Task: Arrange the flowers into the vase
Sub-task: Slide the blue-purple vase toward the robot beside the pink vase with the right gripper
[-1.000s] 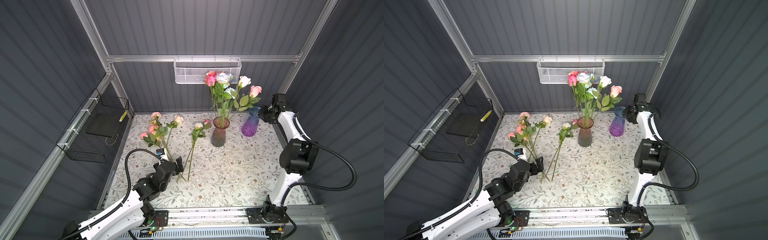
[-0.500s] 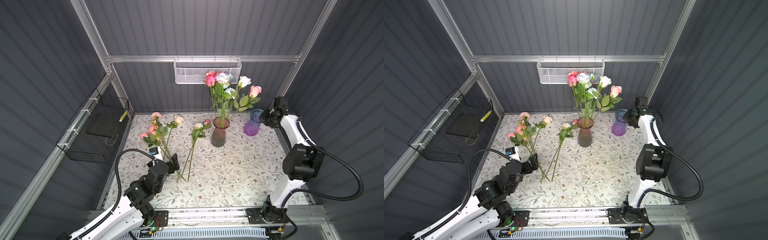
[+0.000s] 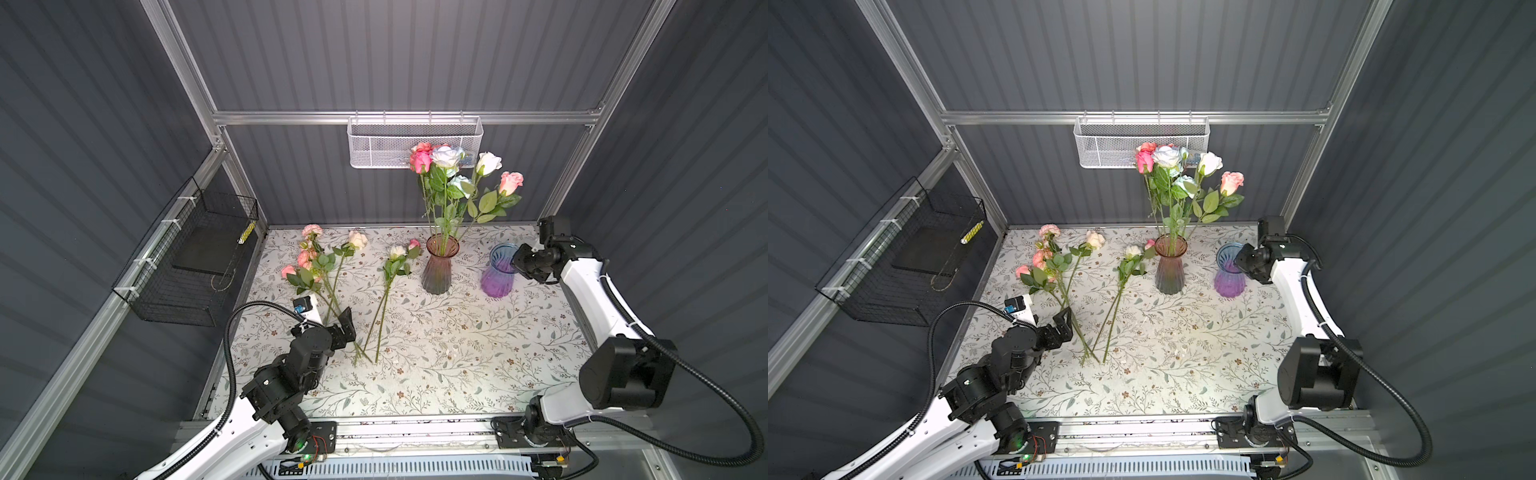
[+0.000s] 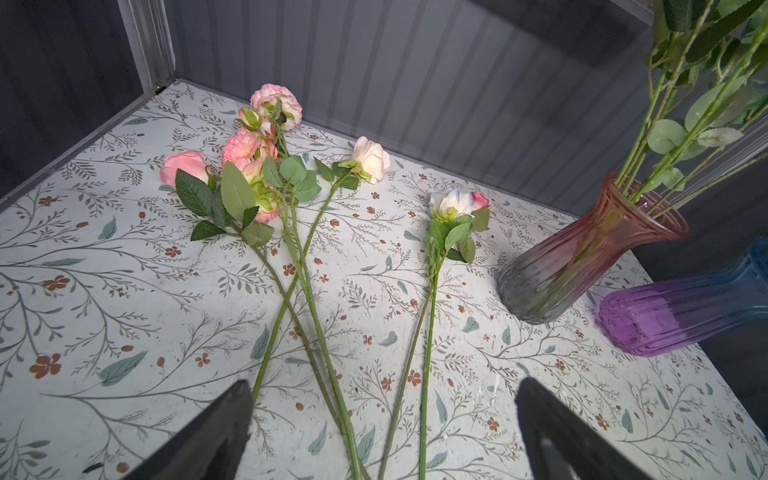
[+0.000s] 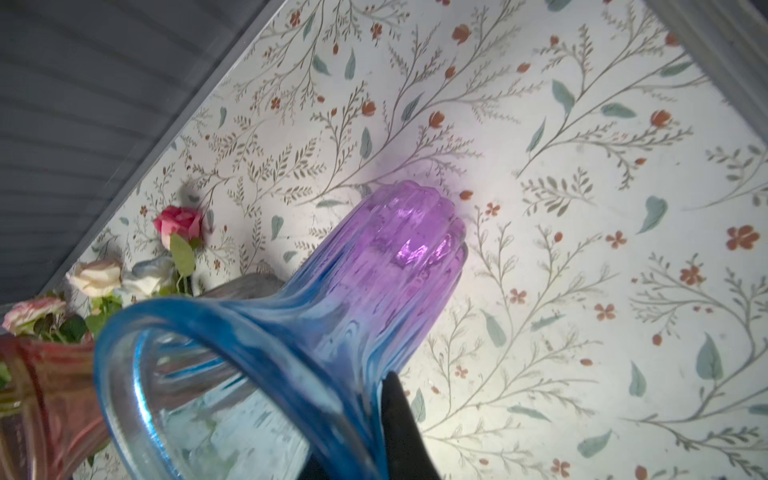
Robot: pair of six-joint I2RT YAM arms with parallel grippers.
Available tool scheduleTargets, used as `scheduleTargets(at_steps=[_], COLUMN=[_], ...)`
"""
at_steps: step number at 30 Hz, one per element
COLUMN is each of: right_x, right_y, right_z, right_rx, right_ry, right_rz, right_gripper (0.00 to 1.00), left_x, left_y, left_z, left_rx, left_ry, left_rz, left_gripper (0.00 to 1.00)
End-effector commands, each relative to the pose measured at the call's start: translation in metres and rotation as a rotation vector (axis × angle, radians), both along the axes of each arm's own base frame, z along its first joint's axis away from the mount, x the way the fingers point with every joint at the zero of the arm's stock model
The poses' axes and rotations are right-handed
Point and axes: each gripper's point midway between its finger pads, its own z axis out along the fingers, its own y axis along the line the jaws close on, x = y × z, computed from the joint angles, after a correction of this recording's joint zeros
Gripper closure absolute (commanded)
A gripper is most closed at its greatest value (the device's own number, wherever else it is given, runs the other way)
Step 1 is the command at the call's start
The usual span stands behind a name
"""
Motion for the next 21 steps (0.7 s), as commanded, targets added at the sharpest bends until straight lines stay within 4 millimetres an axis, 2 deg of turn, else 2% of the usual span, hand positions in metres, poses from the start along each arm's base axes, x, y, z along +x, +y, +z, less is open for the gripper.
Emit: scheduleTargets(at_steps=[1, 4, 8, 15, 18, 21], right_x=[0.008, -0.005, -0.031, -0.080, -0.093, -0.099], right_y=[0.006, 0.017, 0.043, 0.108, 0.133, 0.157], right_z=[0.048, 0.053, 0.057, 0.055, 0.054, 0.054], right_rx=[-0.003, -0.004, -0.006, 0.077, 0.092, 0.122], right_ry=[-0.170, -0.167, -0.146, -0.099, -0.080, -0.058], right_rz=[0.040, 0.078, 0.163, 0.336, 0.402, 0.467], right_gripper=[1.00, 1.00, 1.00, 1.00, 1.00, 1.00], left_x=[-0.004, -0.005, -0.005, -0.003, -0.004, -0.005], left_y=[0.002, 0.002, 0.001, -0.003, -0.004, -0.002], left_z=[-0.001, 0.001, 0.003, -0.003, -0.005, -0.007], left_rx=[-0.019, -0.021, -0.018, -0.024, -0.030, -0.035], left_ry=[0.005, -0.001, -0.004, 0.011, 0.018, 0.021], left_rz=[-0.004, -0.010, -0.013, -0.019, -0.023, -0.020], left_gripper=[0.00, 0.01, 0.01, 0.01, 0.01, 0.01])
